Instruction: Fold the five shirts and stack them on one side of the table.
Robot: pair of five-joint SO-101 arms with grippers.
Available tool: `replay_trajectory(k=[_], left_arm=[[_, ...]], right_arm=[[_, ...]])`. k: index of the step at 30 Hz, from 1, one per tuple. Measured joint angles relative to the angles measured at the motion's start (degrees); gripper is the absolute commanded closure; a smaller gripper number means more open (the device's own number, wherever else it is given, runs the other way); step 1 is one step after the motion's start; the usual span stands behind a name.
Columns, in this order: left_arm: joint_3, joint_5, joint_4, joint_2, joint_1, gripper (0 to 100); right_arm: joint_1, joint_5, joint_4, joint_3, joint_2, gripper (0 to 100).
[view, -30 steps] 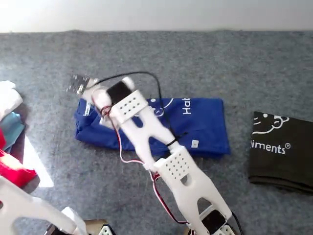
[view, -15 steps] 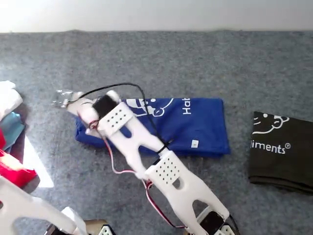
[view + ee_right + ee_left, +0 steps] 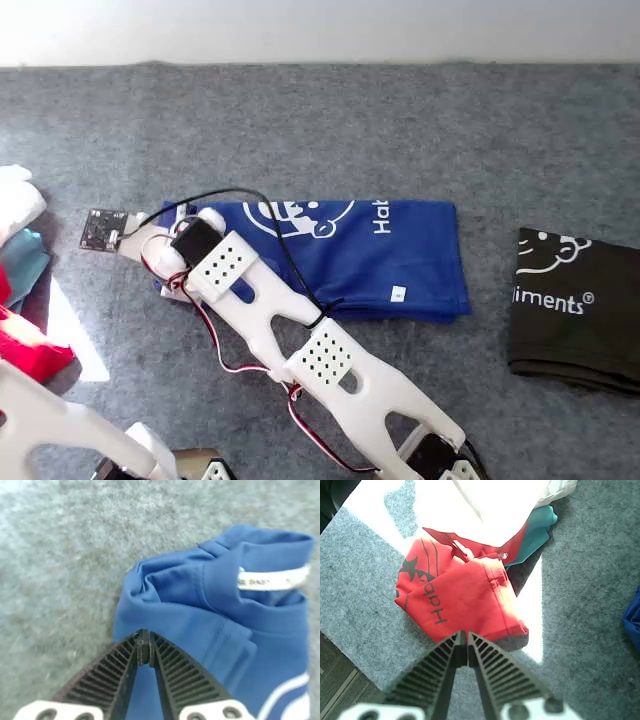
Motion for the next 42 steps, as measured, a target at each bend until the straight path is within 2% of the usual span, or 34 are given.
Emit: replay_trajectory(k=[4,11,18,24,28,30,34,35,42], left_arm=[[0.0,0.0,0.0,0.0,0.0,98],[0.0,0.0,0.18,0.0,0.0,98],[0.0,0.0,0.35,0.0,0.0,98],[0.0,0.0,0.35,0.0,0.0,98],[0.0,0.0,0.35,0.35,0.0,98],[0.0,0.0,0.35,1.49,0.0,98],[0.0,0.0,0.35,4.04,0.0,98],[0.0,0.0,0.35,4.48,0.0,98],[0.0,0.0,0.35,4.92,0.53,98]], right_arm=[[2.81,-1.05,2.29,-0.26,-4.31,98.9],[13.19,-5.89,2.29,4.48,-15.56,98.7],[25.41,-15.74,2.37,28.31,-33.05,98.7],[34.11,-16.97,2.37,51.78,-47.12,98.7],[39.91,-17.23,2.37,61.98,-54.15,98.3],[42.9,-17.32,2.29,64.97,-55.74,93.7],[47.74,-17.32,1.76,68.92,-56.09,75.3],[48.79,-17.32,1.58,69.98,-56.09,73.4],[52.22,-22.51,-3.6,74.55,-48.7,73.1]])
